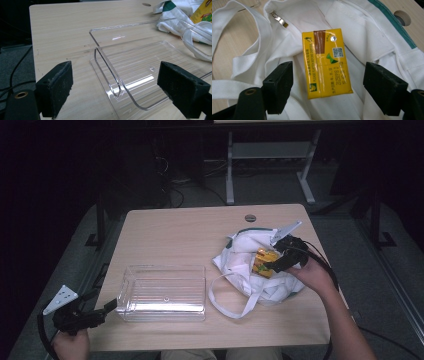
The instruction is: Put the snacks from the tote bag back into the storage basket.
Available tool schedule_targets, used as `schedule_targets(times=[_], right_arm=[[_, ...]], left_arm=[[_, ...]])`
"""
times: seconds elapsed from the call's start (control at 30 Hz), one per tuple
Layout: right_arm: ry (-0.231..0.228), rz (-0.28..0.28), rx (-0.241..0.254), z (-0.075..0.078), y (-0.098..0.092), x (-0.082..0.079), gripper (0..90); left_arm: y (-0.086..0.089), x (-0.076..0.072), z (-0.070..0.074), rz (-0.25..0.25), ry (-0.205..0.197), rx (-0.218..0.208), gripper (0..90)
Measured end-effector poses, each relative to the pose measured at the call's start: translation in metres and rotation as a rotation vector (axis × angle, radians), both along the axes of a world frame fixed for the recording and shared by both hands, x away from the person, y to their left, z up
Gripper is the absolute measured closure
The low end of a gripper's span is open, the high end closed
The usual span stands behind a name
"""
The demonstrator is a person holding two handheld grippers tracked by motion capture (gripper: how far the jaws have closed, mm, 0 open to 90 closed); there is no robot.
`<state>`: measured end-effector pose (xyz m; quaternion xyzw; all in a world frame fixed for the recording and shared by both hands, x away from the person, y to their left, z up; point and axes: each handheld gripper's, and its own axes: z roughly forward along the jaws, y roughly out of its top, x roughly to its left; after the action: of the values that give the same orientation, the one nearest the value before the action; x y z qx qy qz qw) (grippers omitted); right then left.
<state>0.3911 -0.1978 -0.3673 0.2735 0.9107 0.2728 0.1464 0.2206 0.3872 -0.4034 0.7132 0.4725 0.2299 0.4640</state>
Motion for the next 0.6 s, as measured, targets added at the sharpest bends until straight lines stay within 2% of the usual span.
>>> schedule_targets(times=[0.17, 0.6], right_arm=[[0.025, 0.003, -0.026, -0.006, 0.005, 0.007, 26.4], [0.054, 0.013, -0.050, -0.016, 0.012, 0.017, 35.5]], left_arm=[[0.000, 0.000, 0.000, -0.001, 0.002, 0.003, 12.7], [0.000, 0.000, 0.000, 0.001, 0.004, 0.005, 12.7]])
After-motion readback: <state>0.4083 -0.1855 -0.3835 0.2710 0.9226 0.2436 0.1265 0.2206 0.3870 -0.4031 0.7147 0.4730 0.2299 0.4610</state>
